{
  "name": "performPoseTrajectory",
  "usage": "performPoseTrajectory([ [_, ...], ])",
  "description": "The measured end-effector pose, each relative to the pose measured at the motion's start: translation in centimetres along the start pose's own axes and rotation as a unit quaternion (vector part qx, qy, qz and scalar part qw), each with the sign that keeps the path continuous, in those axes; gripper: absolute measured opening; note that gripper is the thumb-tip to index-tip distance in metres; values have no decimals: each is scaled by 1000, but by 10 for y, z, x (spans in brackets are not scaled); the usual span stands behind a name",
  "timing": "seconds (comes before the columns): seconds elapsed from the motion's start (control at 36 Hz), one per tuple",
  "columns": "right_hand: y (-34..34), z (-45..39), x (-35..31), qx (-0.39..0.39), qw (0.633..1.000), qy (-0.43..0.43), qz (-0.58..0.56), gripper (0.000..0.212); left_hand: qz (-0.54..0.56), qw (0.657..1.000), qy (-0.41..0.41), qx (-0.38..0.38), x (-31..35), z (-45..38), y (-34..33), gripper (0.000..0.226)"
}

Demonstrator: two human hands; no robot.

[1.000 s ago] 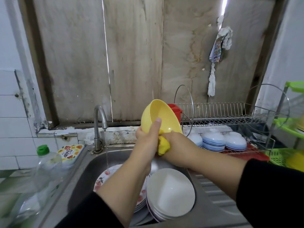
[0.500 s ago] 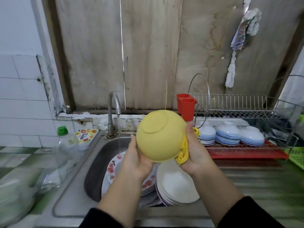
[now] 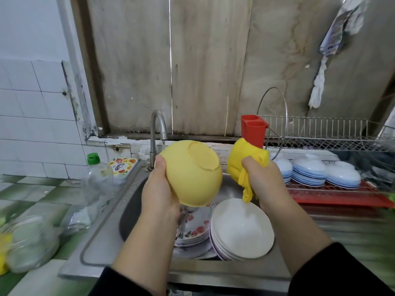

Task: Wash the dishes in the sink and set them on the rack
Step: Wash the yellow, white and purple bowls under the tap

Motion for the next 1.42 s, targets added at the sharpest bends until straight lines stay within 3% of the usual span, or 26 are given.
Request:
performPoseTrajectory([
  [0.08,-15,5,-9,-80,986,95,109,6,-75,996,-39,3,-6,4,-6,27],
  [0.14,-25,9,-1,-124,965,139,186,33,-103,992,-68,3,-9,8,-10,21],
  [0.17,-27,12,3,-141,960,150,189,37,-114,990,-86,4,-8,9,-11,20],
  [0.31,-14,20,11,-239,940,166,181,18,-132,984,-116,20,5,5,-6,21],
  [0.42,-16,5,3,-166,925,199,277,19,-136,985,-101,1,3,11,-12,19],
  [0.56,-26,18,-24,-173,923,264,221,41,-128,988,-84,15,6,16,-19,18],
  [0.69,-14,29,-18,-225,914,153,300,25,-160,981,-105,37,15,15,-10,17],
  [0.75,-11,21,-18,-194,915,104,338,16,-179,977,-107,32,16,16,-9,17],
  [0.86,-8,9,-26,-40,993,25,111,19,-261,958,-119,26,16,14,-6,24],
  [0.92,-17,8,-27,-59,994,62,72,18,-309,940,-145,17,15,15,-8,26],
  [0.94,-24,10,-26,-88,988,85,90,29,-337,928,-162,12,15,17,-11,27],
  [1.03,-46,21,-18,-202,933,180,235,120,-376,909,-183,3,11,23,-17,47],
  [1.08,-53,25,-14,-247,886,238,312,137,-366,916,-164,3,12,24,-17,54],
  [1.11,-53,25,-14,-244,877,261,322,128,-367,917,-159,5,12,24,-16,53],
  [1.14,-53,22,-17,-230,882,276,304,106,-370,915,-160,7,14,25,-15,49],
  [1.17,-53,18,-20,-206,902,269,267,70,-374,912,-167,5,15,26,-15,44],
  [1.19,-51,12,-24,-190,931,222,219,42,-381,908,-174,0,15,29,-16,41],
  [1.22,-49,5,-26,-189,956,149,166,26,-388,904,-178,-5,16,32,-17,39],
  [1.28,-46,-11,-24,-197,973,36,116,25,-394,901,-179,-11,17,35,-17,36],
  [1.31,-47,-12,-25,-202,971,33,122,28,-392,902,-178,-11,18,35,-17,35],
  [1.36,-54,-7,-22,-202,965,100,133,35,-392,902,-182,-9,19,31,-15,36],
  [1.42,-62,5,-20,-193,916,242,256,50,-385,902,-192,-14,20,28,-13,34],
])
Point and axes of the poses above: each hand's wrist, its own z-axis away from the middle knuckle, its own y-axis out of the back of the hand, x = y × z, the point moved 1 cm from there along -z, towards the middle knuckle, and after that the axes turned 3 degrees about -z, right-handed, at the moved point
